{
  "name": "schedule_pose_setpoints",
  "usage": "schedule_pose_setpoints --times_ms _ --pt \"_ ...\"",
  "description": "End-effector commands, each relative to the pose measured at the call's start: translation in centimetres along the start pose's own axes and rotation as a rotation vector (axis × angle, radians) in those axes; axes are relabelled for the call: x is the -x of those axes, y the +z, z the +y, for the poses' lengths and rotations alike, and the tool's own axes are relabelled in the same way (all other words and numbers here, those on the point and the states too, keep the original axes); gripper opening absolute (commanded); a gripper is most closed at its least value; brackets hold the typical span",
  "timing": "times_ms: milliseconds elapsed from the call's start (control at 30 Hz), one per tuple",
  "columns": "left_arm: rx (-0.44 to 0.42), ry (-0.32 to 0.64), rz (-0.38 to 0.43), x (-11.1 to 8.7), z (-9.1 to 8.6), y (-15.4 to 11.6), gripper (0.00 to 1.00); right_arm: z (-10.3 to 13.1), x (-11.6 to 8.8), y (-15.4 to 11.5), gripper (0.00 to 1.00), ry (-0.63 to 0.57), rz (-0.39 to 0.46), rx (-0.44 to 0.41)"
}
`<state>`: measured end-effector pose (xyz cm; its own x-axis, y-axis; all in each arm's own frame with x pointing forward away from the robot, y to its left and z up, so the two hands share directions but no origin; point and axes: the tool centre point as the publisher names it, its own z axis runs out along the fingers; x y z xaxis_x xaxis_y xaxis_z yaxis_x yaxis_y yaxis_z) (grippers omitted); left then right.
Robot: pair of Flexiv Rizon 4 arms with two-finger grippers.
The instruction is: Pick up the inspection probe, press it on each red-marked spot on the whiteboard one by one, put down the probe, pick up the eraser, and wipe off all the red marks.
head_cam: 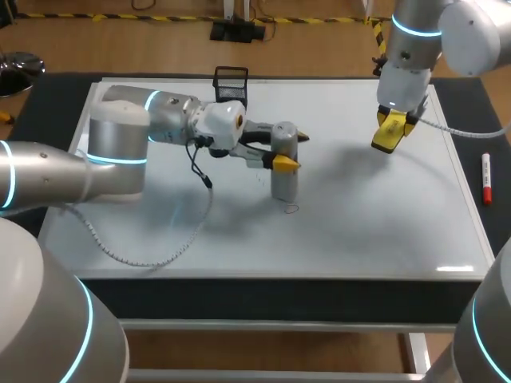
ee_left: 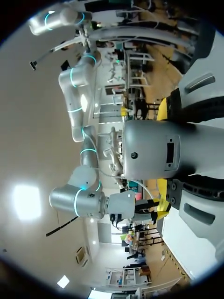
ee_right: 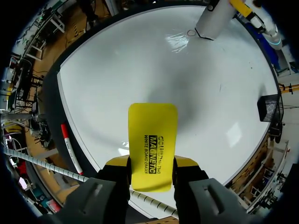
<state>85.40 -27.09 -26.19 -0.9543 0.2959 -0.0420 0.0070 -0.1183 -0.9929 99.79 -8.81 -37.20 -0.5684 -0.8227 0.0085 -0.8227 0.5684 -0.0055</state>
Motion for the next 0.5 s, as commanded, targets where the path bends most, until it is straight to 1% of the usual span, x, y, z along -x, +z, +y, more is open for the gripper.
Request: schedule_pose_setpoints --times_ms 33,133,333,367,400,500 --pt "0.02 0.006 -0.045 -0.1 -1.8 -3.2 0.0 -0.1 0.0 -0.1 0.0 -0.002 0.004 -0.001" --pt "0.005 0.015 -0.091 0.7 -2.6 -5.8 0.0 -0.1 0.0 -0.1 0.0 -0.002 0.004 -0.001" --pt "0.007 0.032 -0.148 2.2 -3.8 -10.5 0.0 -0.1 0.0 -0.1 0.0 -0.002 0.004 -0.001" --pt "-0.004 0.031 -0.156 2.3 -4.0 -11.1 0.0 -0.1 0.0 -0.1 0.0 -0.002 0.004 -0.001" --pt "0.001 0.037 -0.176 2.5 -4.3 -12.2 0.0 -0.1 0.0 -0.1 0.0 -0.002 0.004 -0.001" --pt "0.001 0.053 -0.215 2.6 -4.9 -14.3 0.0 -0.1 0.0 -0.1 0.0 -0.002 0.004 -0.001"
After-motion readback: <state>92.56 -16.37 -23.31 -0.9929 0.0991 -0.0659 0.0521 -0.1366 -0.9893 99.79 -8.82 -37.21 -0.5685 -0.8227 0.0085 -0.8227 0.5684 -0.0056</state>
